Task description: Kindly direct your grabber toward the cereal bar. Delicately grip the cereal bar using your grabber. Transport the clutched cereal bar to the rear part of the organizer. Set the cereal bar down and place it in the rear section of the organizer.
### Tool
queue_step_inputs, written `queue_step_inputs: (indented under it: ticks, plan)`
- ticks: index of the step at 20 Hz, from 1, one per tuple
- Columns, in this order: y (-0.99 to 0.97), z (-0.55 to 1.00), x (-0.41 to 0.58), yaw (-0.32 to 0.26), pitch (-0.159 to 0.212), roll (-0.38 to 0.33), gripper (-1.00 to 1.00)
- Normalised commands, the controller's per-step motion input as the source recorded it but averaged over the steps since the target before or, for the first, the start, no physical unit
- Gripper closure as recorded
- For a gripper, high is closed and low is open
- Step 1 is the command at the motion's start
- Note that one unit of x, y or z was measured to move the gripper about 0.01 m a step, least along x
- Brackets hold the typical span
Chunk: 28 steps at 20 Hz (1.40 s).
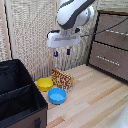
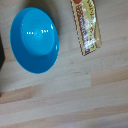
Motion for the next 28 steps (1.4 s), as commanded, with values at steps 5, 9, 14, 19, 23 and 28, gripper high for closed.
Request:
queue_step_inputs:
  ticks: [5,9,14,19,23,28]
  plan:
    - [-0.26,-0.34,0.469,0.097,-0.004,-0.014,-1.00]
    - [-0.23,-0.32,0.478,0.117,0.000,-0.012,-1.00]
    - [-0.18,-0.32,0.226,0.092,0.010,-0.025,-1.00]
    - [-0.17,-0.30,0.051,0.088,0.062,-0.038,-1.00]
    - [-0.08,-0.30,-0.032,0.066,0.073,-0.049,-1.00]
    - [-0.05,-0.38,0.000,0.088,0.042,-0.070,-1.00]
